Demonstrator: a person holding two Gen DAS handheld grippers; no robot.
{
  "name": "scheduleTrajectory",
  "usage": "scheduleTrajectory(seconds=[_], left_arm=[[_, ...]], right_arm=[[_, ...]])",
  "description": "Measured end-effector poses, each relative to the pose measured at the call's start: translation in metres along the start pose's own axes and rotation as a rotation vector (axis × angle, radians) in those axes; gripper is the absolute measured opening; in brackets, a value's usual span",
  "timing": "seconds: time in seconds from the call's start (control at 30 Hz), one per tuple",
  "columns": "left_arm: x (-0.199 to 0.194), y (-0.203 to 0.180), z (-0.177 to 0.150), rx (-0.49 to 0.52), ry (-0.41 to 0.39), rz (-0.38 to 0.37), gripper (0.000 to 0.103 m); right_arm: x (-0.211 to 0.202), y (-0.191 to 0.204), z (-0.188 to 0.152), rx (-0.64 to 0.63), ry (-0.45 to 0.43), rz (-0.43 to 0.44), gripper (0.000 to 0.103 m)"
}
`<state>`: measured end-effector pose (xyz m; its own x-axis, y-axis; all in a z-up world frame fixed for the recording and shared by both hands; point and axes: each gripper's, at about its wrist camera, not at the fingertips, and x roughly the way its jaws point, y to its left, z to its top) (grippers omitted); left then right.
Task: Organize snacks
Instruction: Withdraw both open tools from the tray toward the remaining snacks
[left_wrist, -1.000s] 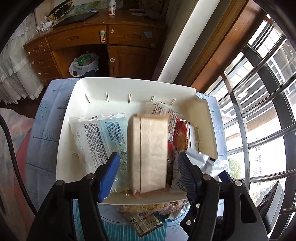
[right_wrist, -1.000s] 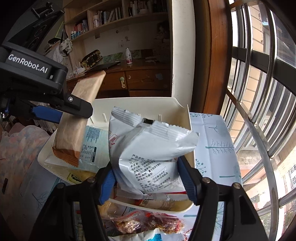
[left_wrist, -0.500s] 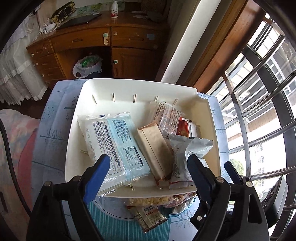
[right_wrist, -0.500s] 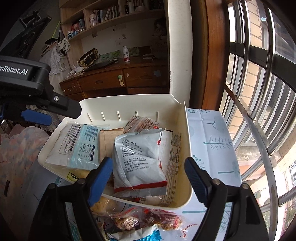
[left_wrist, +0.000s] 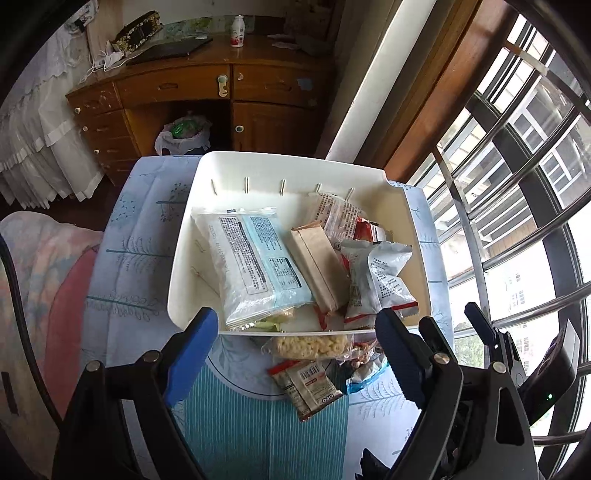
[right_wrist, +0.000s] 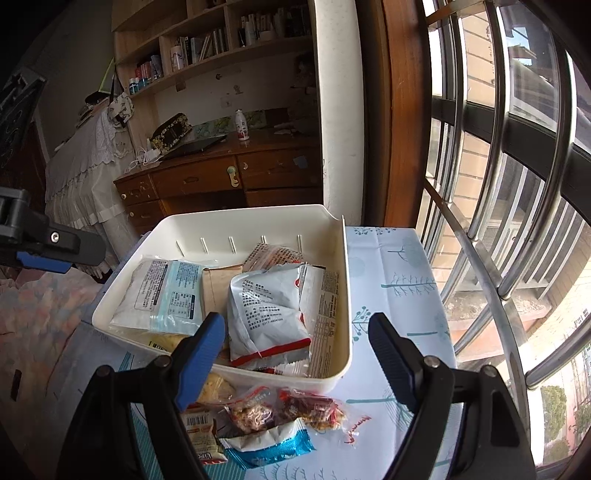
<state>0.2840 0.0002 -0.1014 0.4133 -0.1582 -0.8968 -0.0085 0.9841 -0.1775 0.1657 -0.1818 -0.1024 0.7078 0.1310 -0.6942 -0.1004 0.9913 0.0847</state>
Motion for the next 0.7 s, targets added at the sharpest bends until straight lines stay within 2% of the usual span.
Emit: scheduleTrajectory(seconds=[0.2, 0.33, 0.7], left_arm=[[-0.024, 0.012, -0.019, -0.007, 0.017, -0.028, 0.087], [-0.032, 0.02, -0.03, -0.013, 0.043, -0.081, 0.087], [-0.024, 0.033, -0.046, -0.031, 0.142, -0.233, 0.09]], right_arm=[[-0.023, 0.006, -0.004, -0.011, -0.013, -0.019, 0.081], [-0.04, 0.017, -0.01, -0.023, -0.018, -0.024, 0.081], [-0.079, 0.064, -0.036, -0.148, -0.022, -0.019, 0.081]])
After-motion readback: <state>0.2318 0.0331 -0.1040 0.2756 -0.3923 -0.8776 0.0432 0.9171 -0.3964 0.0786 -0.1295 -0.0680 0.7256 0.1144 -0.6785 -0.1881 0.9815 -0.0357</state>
